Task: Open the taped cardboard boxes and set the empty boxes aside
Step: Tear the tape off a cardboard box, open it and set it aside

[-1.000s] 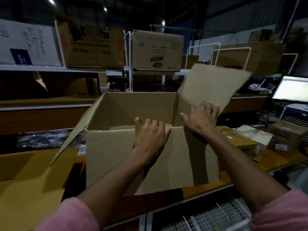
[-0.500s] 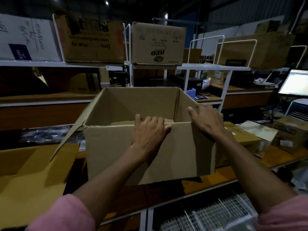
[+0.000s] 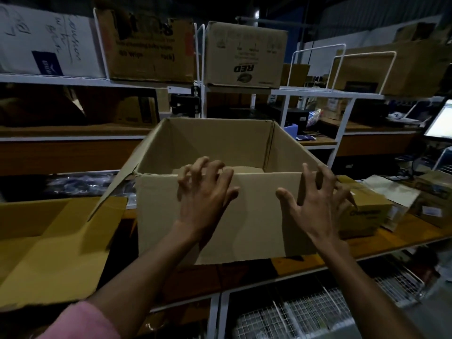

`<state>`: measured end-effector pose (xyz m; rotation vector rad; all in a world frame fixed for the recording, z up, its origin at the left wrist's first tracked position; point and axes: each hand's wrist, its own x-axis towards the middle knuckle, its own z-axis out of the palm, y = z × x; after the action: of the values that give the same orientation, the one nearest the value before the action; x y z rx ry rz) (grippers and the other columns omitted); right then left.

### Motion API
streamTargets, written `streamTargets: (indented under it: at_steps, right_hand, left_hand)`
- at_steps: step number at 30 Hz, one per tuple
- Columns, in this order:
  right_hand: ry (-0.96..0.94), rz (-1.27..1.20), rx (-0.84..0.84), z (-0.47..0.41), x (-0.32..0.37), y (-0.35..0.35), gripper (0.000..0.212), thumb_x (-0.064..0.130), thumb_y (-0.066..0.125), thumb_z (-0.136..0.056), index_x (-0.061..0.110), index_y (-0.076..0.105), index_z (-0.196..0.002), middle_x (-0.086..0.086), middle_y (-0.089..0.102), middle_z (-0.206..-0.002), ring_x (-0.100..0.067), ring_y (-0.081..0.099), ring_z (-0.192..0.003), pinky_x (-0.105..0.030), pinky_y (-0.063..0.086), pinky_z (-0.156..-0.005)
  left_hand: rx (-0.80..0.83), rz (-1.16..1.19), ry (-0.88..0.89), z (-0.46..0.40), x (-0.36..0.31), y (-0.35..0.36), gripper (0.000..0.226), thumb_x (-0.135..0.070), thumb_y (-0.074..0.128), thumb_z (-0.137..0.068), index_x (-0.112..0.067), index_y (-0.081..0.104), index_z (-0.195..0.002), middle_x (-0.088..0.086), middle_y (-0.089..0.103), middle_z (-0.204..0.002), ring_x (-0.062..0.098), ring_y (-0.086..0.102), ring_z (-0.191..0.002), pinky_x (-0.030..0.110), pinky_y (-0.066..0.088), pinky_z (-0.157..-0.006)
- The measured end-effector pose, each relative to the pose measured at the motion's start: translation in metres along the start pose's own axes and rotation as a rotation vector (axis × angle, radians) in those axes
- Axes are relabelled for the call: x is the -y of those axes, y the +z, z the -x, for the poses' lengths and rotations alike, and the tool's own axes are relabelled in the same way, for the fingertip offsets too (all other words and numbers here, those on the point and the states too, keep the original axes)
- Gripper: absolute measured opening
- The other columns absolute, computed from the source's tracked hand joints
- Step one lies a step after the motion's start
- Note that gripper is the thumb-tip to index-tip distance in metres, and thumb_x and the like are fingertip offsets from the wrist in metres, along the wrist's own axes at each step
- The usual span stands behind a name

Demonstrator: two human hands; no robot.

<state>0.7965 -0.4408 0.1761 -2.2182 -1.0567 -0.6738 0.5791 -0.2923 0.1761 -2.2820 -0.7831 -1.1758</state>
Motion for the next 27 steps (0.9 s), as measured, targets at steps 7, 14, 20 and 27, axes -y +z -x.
streamTargets:
  at_steps: [7, 14, 20, 27]
  right_hand:
    - [0.009, -0.135, 0.162, 0.006, -0.007, -0.008, 0.101, 0.084, 0.055, -0.075, 0.043, 0.011, -0.156, 0.007, -0.006, -0.166, -0.051, 0.015, -0.145, -0.072, 0.032, -0.104]
    - [-0.141, -0.35, 0.191, -0.015, -0.017, -0.003, 0.107, 0.057, 0.09, -0.055, 0.031, 0.034, -0.143, 0.007, 0.004, -0.16, -0.04, 0.023, -0.145, -0.069, 0.042, -0.104]
    - [-0.232, -0.303, 0.23, -0.022, -0.024, -0.004, 0.131, 0.039, 0.1, -0.05, 0.044, 0.02, -0.153, -0.001, 0.007, -0.158, -0.043, 0.018, -0.146, -0.066, 0.037, -0.109]
    - [-0.213, -0.301, 0.049, -0.016, -0.021, 0.011, 0.106, 0.025, 0.101, -0.051, 0.029, 0.039, -0.137, -0.011, 0.023, -0.146, -0.046, 0.036, -0.132, -0.065, 0.049, -0.097]
  left_hand:
    - [0.161, -0.074, -0.424, 0.044, 0.023, -0.025, 0.087, -0.081, 0.055, -0.081, -0.035, 0.037, -0.153, 0.008, 0.023, -0.159, 0.041, 0.029, -0.13, 0.056, 0.038, -0.096]
    - [0.261, 0.178, -0.547, 0.055, 0.058, -0.03, 0.115, -0.085, 0.063, -0.068, -0.04, 0.008, -0.159, 0.001, -0.006, -0.169, 0.052, 0.01, -0.148, 0.075, 0.03, -0.108]
    - [0.24, 0.339, -0.371, 0.045, 0.081, -0.027, 0.117, -0.059, 0.092, -0.058, -0.031, 0.024, -0.149, 0.007, 0.006, -0.166, 0.052, 0.019, -0.144, 0.073, 0.043, -0.1]
    - [0.14, 0.27, -0.305, 0.049, 0.083, -0.022, 0.104, -0.037, 0.098, -0.061, -0.024, 0.03, -0.139, 0.014, 0.025, -0.149, 0.051, 0.035, -0.128, 0.06, 0.058, -0.079]
